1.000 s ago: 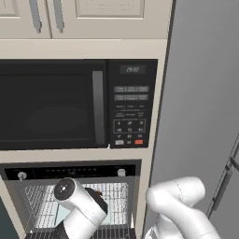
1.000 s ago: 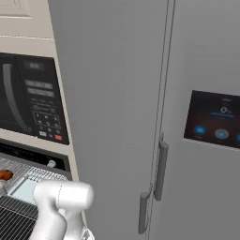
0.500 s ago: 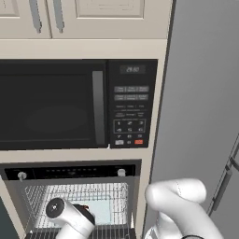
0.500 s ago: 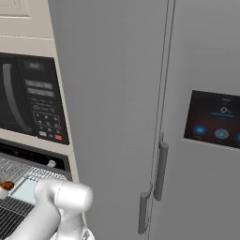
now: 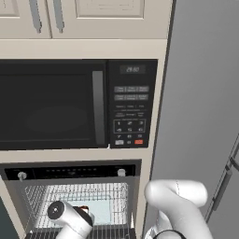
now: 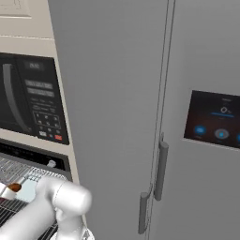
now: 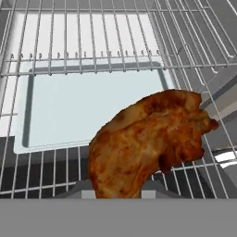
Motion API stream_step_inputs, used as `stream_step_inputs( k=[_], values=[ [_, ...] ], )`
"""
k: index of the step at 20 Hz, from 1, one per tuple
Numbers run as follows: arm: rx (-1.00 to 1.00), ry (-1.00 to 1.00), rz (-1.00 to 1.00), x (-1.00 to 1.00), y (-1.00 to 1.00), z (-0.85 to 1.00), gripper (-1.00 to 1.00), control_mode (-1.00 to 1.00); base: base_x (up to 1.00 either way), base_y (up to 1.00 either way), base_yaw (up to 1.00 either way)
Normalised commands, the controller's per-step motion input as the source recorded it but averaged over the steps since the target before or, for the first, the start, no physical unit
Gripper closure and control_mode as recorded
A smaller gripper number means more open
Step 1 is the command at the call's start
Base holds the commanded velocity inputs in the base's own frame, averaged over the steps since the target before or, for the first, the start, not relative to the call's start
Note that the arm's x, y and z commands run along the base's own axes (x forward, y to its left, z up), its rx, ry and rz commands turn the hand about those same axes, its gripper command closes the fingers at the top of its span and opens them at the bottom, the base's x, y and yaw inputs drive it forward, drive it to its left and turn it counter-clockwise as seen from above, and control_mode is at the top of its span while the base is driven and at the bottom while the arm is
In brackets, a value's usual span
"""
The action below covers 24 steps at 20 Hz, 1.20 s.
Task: Place the chicken drumstick on the bottom rack of the oven.
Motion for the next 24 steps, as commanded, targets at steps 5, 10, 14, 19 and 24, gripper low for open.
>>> stream_step_inputs(
  k=[5,10,14,19,24],
  values=[
    [-0.01,0.0,0.0,0.3,0.09,-0.49,1.0,-1.0,0.0,0.0,0.0],
    [-0.03,-0.03,0.0,0.2,0.06,-0.31,1.0,-1.0,0.0,0.0,0.0],
    [-0.01,-0.05,0.0,0.21,0.1,-0.34,1.0,-1.0,0.0,0.0,0.0],
    [0.0,0.0,0.0,0.29,0.03,-0.27,1.0,-1.0,0.0,0.0,0.0],
    [0.0,0.0,0.0,0.29,0.0,-0.28,1.0,-1.0,0.0,0.0,0.0]
  ],
)
